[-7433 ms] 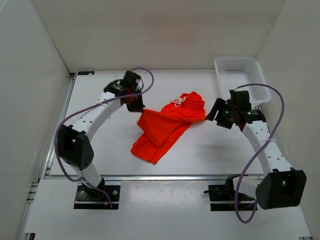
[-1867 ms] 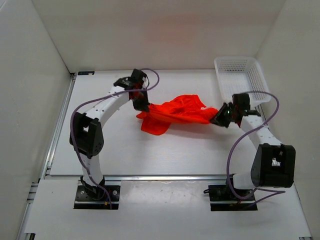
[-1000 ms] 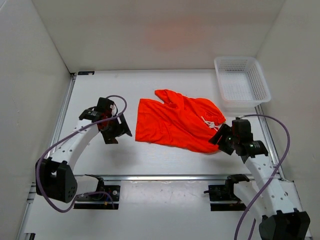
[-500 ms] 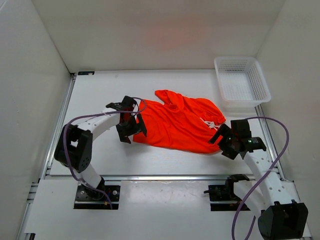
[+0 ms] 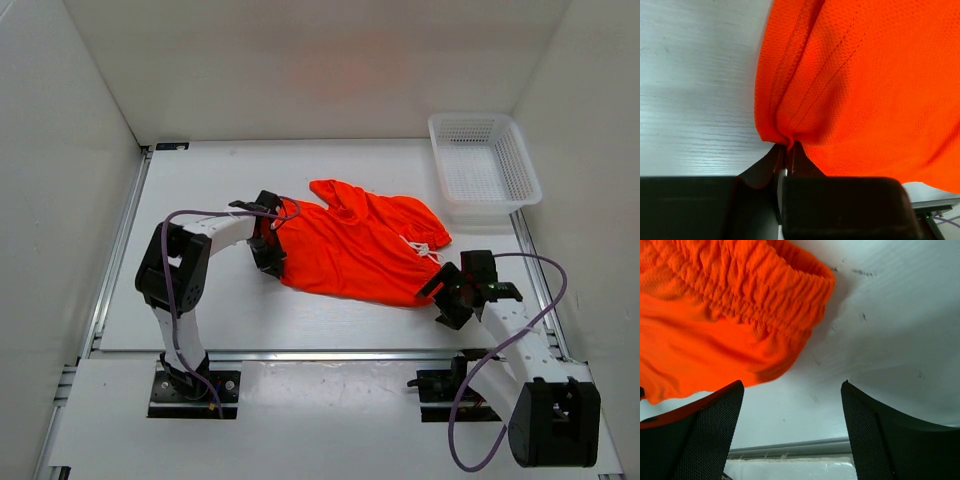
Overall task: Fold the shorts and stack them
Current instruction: Flatten the shorts out
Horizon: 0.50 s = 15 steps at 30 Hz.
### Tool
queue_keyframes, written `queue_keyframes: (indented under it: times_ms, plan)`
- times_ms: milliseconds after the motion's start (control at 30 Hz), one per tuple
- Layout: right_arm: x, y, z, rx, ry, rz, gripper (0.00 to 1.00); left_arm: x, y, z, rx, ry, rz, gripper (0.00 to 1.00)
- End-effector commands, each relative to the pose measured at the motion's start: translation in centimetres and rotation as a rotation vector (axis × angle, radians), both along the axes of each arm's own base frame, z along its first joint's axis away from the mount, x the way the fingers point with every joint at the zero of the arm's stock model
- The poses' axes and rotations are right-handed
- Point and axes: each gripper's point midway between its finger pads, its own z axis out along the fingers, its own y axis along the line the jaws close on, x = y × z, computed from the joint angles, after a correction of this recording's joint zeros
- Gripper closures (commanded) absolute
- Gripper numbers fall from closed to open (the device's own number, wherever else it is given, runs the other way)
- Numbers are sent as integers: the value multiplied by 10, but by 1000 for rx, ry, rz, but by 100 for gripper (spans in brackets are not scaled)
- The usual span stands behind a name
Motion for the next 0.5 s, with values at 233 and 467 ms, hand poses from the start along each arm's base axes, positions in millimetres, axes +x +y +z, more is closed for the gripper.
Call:
queue_keyframes:
  times_ms: [233,467]
  plan:
    - [87,6,-5,-2,-181,31,79,52,21,73,-92,-226,38,90]
    - [222,39,124,-24,-388,156,100,134,89,209,-54,-503,119,90]
